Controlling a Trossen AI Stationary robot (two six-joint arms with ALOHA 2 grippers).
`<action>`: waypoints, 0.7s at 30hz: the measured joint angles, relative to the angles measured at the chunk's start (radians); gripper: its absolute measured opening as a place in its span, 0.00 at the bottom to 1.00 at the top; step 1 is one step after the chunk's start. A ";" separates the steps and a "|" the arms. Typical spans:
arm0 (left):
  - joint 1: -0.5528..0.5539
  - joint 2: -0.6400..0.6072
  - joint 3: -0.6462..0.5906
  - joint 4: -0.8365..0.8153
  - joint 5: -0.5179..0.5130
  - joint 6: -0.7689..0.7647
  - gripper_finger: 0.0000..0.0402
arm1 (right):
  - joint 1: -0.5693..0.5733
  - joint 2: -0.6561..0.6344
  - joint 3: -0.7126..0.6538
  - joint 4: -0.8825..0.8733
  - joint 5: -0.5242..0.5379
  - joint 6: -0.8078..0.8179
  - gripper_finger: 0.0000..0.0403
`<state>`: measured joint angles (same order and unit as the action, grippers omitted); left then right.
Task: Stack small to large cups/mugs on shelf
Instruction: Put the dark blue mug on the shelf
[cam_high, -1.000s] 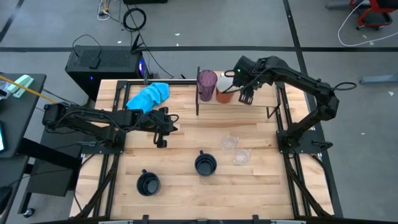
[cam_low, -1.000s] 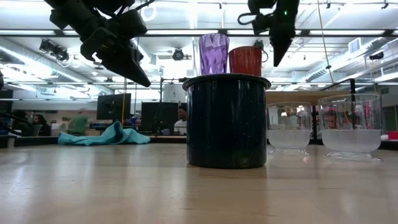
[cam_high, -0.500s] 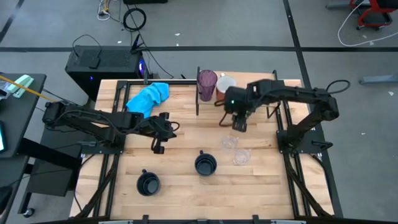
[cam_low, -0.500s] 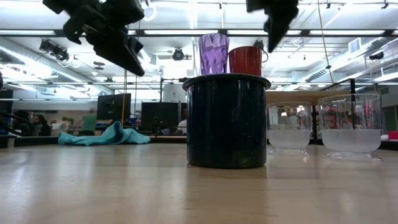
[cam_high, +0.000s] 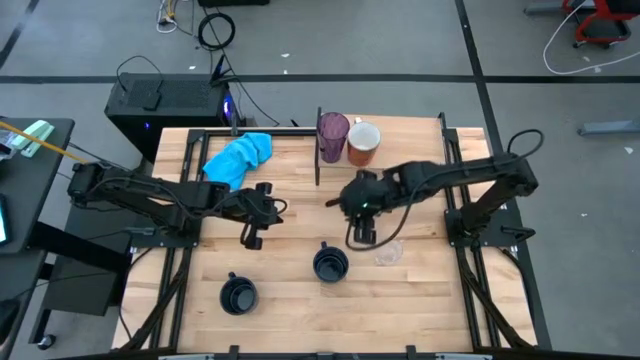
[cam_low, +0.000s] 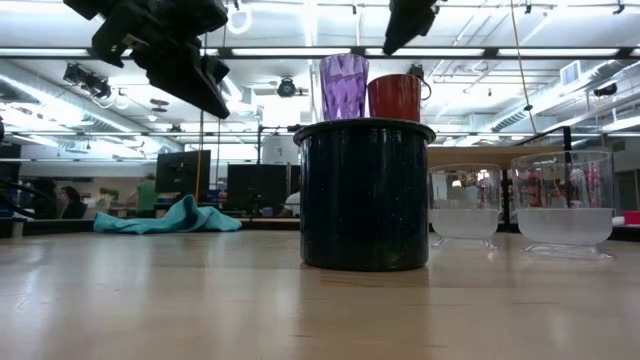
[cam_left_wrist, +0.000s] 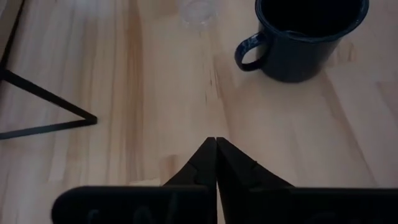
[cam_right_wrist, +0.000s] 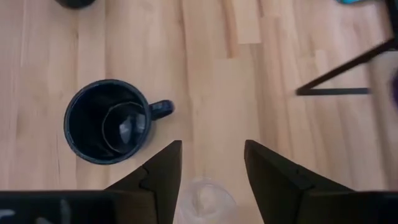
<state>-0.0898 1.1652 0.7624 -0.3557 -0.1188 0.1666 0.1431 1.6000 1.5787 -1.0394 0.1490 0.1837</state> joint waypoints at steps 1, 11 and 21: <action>0.000 -0.001 0.000 0.000 0.000 0.004 0.02 | 0.006 0.013 0.000 0.007 0.000 0.000 0.45; 0.004 -0.001 0.000 0.024 0.000 0.060 0.07 | 0.018 0.110 0.000 0.115 -0.017 -0.002 0.45; 0.043 -0.001 -0.003 0.055 0.000 0.079 0.02 | 0.027 0.157 0.000 0.250 -0.108 -0.018 0.45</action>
<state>-0.0473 1.1645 0.7590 -0.3010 -0.1188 0.2458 0.1701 1.7574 1.5784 -0.7898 0.0414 0.1654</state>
